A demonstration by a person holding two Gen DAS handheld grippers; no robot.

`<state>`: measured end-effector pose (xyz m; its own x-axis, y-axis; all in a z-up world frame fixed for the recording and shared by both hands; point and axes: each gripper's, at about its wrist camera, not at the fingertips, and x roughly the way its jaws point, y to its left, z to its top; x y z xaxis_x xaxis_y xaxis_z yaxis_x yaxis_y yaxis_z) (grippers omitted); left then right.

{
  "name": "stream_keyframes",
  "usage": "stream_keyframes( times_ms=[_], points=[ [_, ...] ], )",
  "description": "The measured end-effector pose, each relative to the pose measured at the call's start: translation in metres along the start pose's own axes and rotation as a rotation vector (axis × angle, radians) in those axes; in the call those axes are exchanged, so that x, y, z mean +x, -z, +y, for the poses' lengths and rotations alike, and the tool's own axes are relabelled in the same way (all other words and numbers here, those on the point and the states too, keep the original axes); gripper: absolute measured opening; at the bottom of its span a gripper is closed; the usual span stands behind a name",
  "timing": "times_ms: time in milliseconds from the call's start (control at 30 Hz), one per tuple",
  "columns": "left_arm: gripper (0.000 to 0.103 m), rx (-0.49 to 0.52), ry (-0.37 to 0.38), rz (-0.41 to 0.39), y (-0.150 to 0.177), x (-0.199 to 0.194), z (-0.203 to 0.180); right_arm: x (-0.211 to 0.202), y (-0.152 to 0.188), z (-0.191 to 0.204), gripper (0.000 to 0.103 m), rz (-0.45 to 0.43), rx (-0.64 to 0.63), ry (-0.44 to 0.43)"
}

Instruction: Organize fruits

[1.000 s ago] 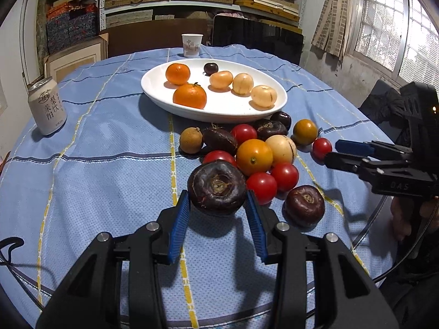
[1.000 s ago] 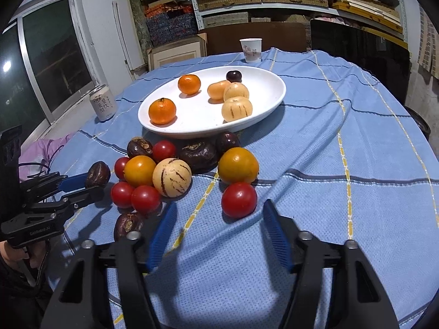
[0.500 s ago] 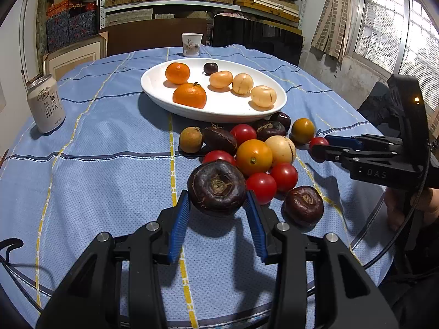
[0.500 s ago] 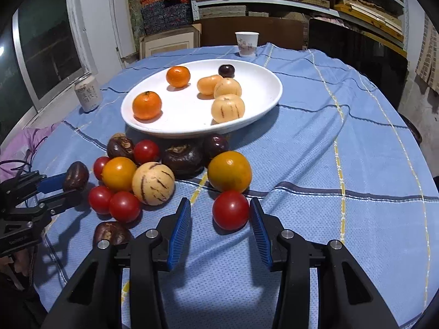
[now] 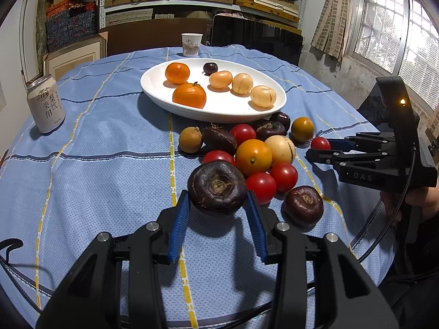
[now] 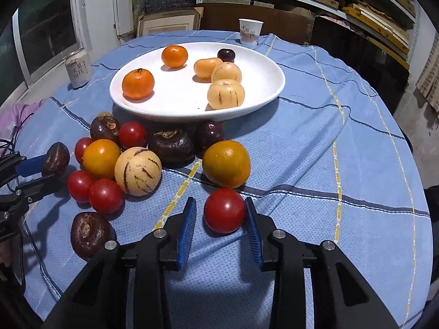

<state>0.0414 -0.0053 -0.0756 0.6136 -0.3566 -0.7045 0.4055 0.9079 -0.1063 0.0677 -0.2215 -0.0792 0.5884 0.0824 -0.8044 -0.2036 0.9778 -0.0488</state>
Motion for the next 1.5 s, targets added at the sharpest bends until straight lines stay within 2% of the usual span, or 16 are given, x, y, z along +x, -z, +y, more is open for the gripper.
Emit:
stream_keyframes(
  times_ms=[100, 133, 167, 400, 800, 1200, 1500],
  points=[
    [0.040, -0.003, 0.000, -0.002, 0.000, 0.000, 0.000, 0.001, 0.000, -0.003, 0.035, -0.001, 0.016, -0.017],
    [0.040, -0.003, 0.000, -0.003, 0.000, 0.000, 0.000, 0.001, 0.000, -0.004, 0.029, -0.004, 0.025, -0.014],
    [0.040, -0.002, -0.001, -0.002, 0.000, 0.000, 0.000, 0.001, 0.000, -0.006, 0.028, -0.005, 0.035, -0.017],
    [0.040, -0.004, 0.002, -0.004, 0.000, 0.000, 0.000, -0.005, 0.006, -0.008, 0.028, -0.026, 0.072, -0.039],
    [0.040, 0.002, -0.007, -0.034, -0.007, -0.009, -0.003, -0.055, 0.003, 0.005, 0.028, -0.150, 0.041, -0.098],
    [0.040, 0.041, -0.015, -0.112, -0.049, -0.029, -0.012, -0.080, -0.023, 0.006, 0.028, -0.236, 0.011, -0.114],
    [0.040, 0.046, -0.045, -0.104, -0.109, 0.003, 0.000, -0.065, -0.079, -0.008, 0.028, -0.265, 0.004, -0.108]
  ],
)
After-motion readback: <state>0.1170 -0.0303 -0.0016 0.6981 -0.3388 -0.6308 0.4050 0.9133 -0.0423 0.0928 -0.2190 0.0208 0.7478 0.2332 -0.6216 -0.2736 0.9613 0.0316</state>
